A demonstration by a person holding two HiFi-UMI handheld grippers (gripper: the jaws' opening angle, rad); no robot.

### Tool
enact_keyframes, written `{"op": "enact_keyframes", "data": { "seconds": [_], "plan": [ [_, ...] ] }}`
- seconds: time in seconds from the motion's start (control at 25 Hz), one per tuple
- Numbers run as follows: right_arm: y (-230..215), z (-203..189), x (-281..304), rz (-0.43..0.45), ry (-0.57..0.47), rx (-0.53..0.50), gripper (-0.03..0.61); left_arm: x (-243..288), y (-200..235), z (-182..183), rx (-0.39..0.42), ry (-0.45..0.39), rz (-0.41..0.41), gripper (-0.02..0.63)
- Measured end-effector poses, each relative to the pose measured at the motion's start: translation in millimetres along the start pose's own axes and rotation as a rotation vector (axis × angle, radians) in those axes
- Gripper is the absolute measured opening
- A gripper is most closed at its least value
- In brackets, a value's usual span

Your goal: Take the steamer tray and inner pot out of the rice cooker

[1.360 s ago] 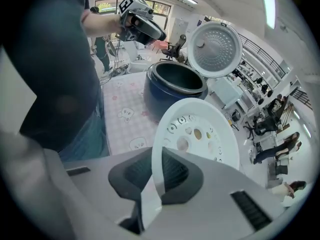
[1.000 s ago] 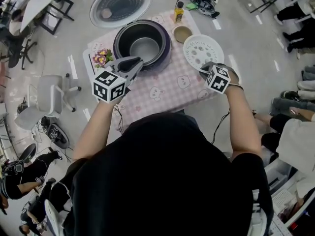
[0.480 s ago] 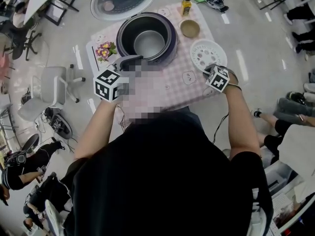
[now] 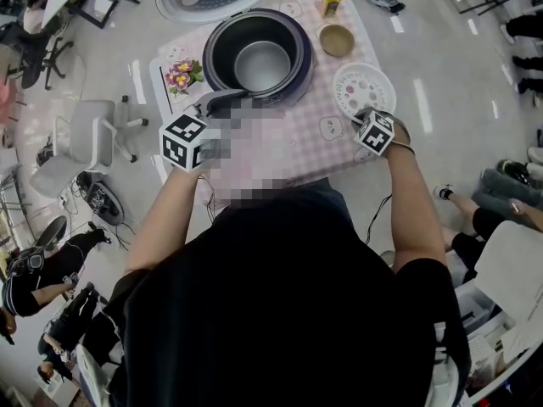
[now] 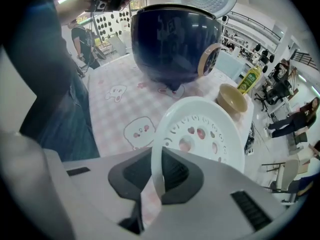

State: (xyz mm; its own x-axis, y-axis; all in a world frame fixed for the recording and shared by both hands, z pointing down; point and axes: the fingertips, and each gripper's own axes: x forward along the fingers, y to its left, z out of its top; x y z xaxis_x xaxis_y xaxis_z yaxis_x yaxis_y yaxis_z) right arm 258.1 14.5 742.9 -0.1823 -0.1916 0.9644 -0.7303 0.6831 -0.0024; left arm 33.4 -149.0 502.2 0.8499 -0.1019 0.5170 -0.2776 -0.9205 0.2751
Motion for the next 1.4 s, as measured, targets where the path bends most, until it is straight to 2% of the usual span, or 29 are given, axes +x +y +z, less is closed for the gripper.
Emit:
{"op": "enact_keyframes", "data": {
  "seconds": [0.72, 1.04, 1.4],
  "plan": [
    [16.7, -11.3, 53.9, -0.004, 0.079, -0.007, 0.063, -3.0, 15.3, -12.1, -0.034, 0.009, 0.035, 0.064],
    [17.7, -11.9, 54.4, 0.031, 0.088, 0.052, 0.094, -4.3, 15.8, -8.2, -0.038, 0.007, 0.039, 0.064],
    [15.0, 10.2, 23.7, 0.053, 0.027, 0.097, 0.144, -13.9, 11.5, -3.9, -0.035, -0.014, 0.054, 0.064]
  ]
}}
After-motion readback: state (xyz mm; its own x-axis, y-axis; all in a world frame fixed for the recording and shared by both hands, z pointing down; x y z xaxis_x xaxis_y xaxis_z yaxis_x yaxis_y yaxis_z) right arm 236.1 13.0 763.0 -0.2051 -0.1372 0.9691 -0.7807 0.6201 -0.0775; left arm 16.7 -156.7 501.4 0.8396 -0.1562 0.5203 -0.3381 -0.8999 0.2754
